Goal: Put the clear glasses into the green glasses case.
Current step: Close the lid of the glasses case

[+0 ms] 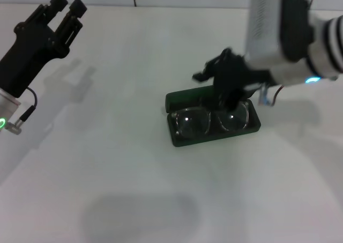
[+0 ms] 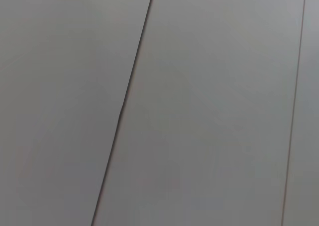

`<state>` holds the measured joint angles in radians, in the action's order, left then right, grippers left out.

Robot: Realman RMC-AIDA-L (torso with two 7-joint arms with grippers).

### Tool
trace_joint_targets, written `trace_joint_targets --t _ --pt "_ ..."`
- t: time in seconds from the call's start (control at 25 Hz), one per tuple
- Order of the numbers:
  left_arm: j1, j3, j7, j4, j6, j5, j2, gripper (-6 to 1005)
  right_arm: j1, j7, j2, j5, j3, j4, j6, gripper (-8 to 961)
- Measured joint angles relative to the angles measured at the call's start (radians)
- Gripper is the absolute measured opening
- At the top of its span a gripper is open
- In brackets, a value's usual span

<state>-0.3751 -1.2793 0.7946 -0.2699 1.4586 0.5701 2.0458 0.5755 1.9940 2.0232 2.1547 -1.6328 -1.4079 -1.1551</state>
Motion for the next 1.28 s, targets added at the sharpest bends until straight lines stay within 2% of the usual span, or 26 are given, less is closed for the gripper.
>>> trace_joint_targets --t 0.28,0.48,0.68,0.84,0.96,1.04,1.28 --pt "-0.016 -0.010 0.014 0.002 -0.030 0.075 0.000 506 -0.075 -0.083 0.003 -0.062 0.115 0.065 0.091 418" --pt "-0.069 -0.012 0.064 0.002 -0.129 0.150 0.009 505 -0.126 -0.242 -0.001 -0.289 0.224 0.153 0.091 419" --pt "-0.143 -0.013 0.129 0.002 -0.251 0.294 0.022 505 -0.176 -0.430 -0.006 -0.470 0.368 0.237 -0.054 419" --pt "-0.184 -0.012 0.161 -0.004 -0.292 0.381 0.037 505 -0.200 -0.579 -0.012 -0.471 0.514 0.374 -0.276 419" --pt "-0.208 -0.012 0.179 -0.005 -0.303 0.423 0.040 505 -0.205 -0.704 -0.019 -0.468 0.571 0.496 -0.402 419" --pt "-0.223 -0.012 0.201 -0.006 -0.307 0.452 0.040 505 -0.209 -0.752 -0.025 -0.453 0.578 0.560 -0.425 419" --pt "-0.263 -0.013 0.244 -0.006 -0.308 0.544 0.044 505 -0.212 -0.819 -0.026 -0.418 0.587 0.692 -0.367 419"
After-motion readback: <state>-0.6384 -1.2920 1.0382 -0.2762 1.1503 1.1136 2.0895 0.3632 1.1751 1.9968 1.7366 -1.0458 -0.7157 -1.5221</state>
